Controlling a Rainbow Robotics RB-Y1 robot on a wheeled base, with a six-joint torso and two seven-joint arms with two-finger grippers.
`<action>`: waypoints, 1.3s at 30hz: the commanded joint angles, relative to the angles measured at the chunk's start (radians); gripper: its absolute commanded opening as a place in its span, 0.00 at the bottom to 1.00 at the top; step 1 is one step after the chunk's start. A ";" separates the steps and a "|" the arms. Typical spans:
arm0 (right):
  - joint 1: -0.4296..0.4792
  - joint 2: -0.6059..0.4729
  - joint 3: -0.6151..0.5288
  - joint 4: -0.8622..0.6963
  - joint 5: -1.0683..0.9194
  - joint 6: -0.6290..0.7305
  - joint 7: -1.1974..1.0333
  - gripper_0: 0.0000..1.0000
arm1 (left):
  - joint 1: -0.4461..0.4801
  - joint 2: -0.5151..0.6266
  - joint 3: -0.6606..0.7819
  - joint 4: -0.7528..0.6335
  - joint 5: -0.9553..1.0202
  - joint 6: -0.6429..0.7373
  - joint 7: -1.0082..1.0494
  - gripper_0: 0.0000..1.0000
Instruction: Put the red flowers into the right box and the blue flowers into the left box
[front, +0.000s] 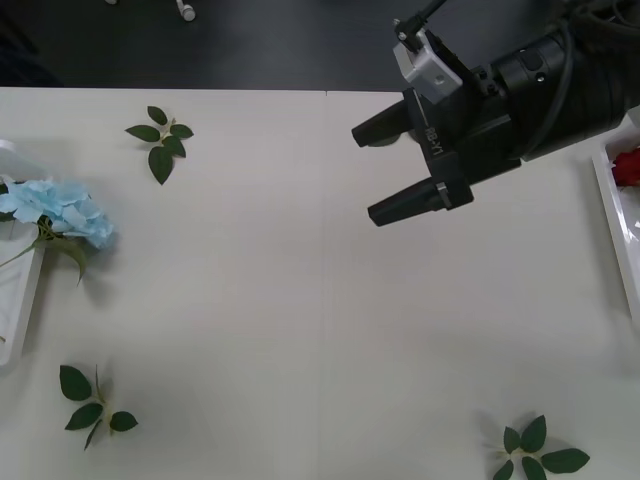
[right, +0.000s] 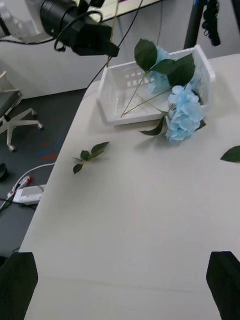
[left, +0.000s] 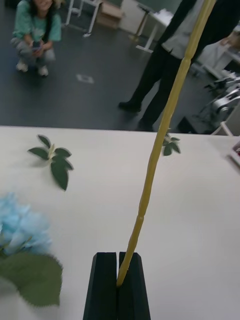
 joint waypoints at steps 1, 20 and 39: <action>0.007 0.077 -0.126 -0.013 0.059 0.189 -0.010 1.00 | 0.048 0.030 0.058 -0.077 -0.131 -0.027 0.194 0.01; 0.094 0.119 -0.318 -0.077 0.229 0.476 0.036 1.00 | 0.009 0.084 0.231 -0.098 -0.657 0.200 0.810 0.01; 0.237 0.079 -0.232 -0.271 0.545 0.360 0.029 1.00 | -0.318 0.112 0.124 0.084 -1.123 0.273 0.904 0.01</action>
